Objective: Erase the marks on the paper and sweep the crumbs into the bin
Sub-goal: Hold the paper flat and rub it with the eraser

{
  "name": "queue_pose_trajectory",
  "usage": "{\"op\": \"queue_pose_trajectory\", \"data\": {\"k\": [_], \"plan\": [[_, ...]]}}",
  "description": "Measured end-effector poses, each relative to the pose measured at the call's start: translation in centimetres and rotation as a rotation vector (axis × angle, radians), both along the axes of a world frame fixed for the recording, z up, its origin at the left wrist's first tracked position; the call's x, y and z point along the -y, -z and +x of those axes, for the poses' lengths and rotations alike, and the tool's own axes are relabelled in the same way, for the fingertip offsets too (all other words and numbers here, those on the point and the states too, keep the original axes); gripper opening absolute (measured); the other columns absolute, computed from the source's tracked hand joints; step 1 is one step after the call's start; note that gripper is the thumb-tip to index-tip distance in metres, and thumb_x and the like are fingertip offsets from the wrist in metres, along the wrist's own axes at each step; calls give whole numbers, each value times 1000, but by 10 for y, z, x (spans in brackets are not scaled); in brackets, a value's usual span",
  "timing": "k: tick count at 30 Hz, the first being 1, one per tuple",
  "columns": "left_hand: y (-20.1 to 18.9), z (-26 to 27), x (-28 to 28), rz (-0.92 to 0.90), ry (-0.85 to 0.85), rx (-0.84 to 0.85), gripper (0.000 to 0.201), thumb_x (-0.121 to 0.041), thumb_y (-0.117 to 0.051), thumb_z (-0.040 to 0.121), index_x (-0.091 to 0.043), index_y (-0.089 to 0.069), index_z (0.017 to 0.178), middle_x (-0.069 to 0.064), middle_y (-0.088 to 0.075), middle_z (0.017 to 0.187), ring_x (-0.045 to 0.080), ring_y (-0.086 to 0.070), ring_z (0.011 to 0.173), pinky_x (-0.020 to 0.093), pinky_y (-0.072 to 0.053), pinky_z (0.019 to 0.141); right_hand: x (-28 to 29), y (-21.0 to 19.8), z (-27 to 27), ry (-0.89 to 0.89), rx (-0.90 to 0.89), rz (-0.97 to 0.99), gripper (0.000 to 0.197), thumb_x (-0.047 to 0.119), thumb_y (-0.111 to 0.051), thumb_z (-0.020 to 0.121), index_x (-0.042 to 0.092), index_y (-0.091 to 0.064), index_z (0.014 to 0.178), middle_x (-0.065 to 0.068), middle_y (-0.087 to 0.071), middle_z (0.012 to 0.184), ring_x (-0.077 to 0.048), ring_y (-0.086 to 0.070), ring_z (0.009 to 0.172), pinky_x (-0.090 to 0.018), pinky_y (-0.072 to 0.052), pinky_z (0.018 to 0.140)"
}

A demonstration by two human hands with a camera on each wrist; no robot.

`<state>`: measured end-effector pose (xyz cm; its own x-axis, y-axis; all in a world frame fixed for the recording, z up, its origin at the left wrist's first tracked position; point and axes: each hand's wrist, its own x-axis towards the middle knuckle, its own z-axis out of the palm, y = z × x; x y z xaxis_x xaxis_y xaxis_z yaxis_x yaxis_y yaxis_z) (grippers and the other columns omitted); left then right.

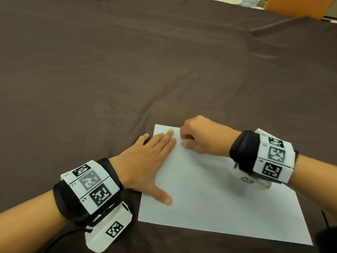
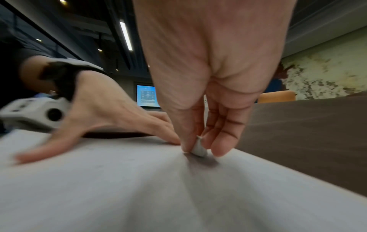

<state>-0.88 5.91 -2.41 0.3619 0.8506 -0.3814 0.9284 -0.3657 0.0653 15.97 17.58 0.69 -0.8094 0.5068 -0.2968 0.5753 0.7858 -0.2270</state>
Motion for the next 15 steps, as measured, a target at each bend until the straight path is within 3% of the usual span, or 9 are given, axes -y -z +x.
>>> {"op": "queue_pose_trajectory", "data": {"k": [4,6,10,13,15], "plan": [[7,-5,-2,133,-13,117,99,-79,-23,83,-12,-18,155,8,-3,164,24,-18,147,45,-24,114,9,4,4,-66,27,-32,12,24,-59,89,13,-63,88,-2,-56,86,-24,-56,76,-40,-51,68],[9,-6,-4,147,-13,109,95,-76,-18,81,-14,-26,153,8,-12,163,25,-27,143,44,-32,109,-5,1,-3,-4,-2,-15,14,23,-57,89,10,-64,87,-4,-59,86,-26,-57,77,-41,-51,70],[9,-6,-7,164,1,90,97,-80,-14,78,-19,-18,154,7,-5,164,24,-24,141,39,-30,106,-17,0,-5,37,-45,10,14,20,-57,89,8,-65,88,-4,-60,87,-25,-58,79,-40,-50,71],[7,-5,-7,152,-23,88,95,-79,-27,79,-22,-14,153,1,1,164,19,-17,143,34,-25,107,-1,4,0,-65,30,-7,13,21,-58,89,9,-64,89,-4,-59,88,-23,-56,78,-38,-50,69],[8,-6,-7,165,-37,107,101,-82,-25,76,-18,-14,154,0,-1,164,19,-18,142,33,-26,106,-2,2,-3,-49,26,-26,14,23,-58,90,10,-64,90,-4,-59,89,-23,-56,79,-39,-50,71]]}}
